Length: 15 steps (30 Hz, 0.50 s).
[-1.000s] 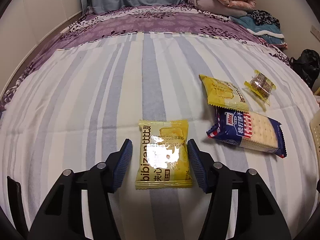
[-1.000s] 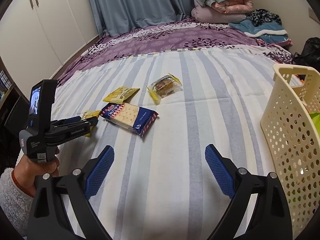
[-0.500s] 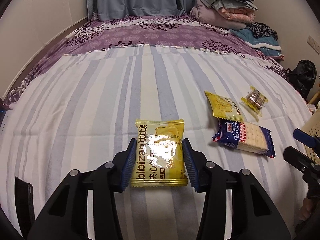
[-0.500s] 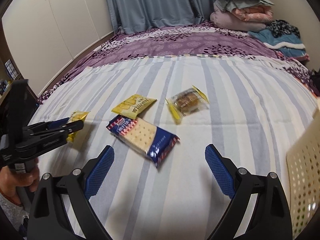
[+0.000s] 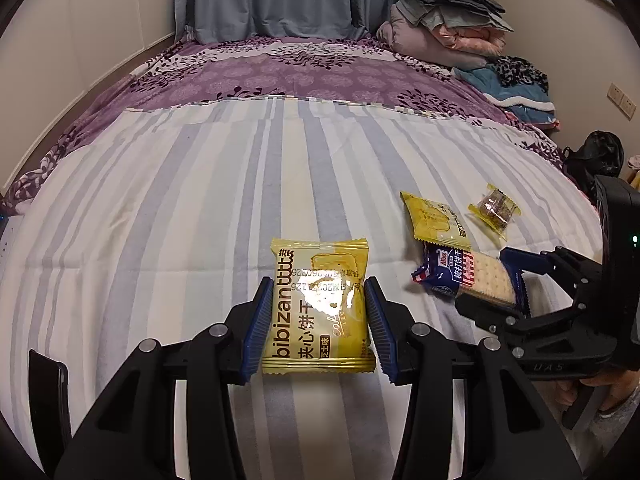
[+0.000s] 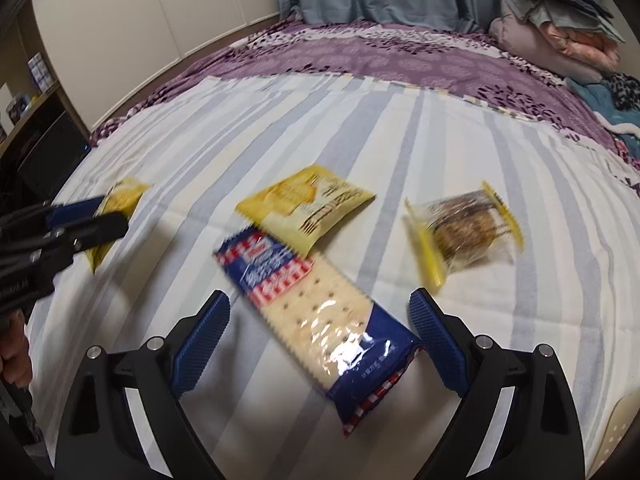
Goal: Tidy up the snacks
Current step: 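Grasp the blue Mixx cracker pack with the right tool while the left tool holds the biscuit packet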
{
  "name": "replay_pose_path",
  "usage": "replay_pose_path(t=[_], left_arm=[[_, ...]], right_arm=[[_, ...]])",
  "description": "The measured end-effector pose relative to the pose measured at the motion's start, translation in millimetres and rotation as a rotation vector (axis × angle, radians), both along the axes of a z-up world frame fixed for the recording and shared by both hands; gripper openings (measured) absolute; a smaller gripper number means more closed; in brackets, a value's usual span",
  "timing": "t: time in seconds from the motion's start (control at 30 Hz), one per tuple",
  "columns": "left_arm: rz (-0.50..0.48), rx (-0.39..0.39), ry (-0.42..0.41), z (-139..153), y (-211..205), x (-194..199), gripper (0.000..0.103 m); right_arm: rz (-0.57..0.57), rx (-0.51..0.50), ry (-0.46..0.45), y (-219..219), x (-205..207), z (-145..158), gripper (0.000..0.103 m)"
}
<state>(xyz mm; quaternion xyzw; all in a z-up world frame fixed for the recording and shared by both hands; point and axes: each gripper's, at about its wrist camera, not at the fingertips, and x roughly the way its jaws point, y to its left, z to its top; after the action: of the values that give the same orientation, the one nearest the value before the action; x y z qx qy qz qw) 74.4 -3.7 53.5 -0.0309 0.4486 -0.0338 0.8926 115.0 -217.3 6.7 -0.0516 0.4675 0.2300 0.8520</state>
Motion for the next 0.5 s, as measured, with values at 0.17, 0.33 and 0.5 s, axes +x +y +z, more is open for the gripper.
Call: replay_pose_path(t=[0.17, 0.33, 0.5], left_arm=[[-0.003, -0.010, 0.003, -1, 0, -1, 0.047], [-0.011, -0.010, 0.003, -1, -3, -1, 0.047], [-0.021, -0.005, 0.000, 1, -7, -3, 0.047]], right_arm=[[0.038, 0.006, 0.010, 6, -24, 1, 0.083], [0.034, -0.052, -0.029, 16, -24, 1, 0.074], [0.028, -0.094, -0.059, 26, -10, 0, 0.062]])
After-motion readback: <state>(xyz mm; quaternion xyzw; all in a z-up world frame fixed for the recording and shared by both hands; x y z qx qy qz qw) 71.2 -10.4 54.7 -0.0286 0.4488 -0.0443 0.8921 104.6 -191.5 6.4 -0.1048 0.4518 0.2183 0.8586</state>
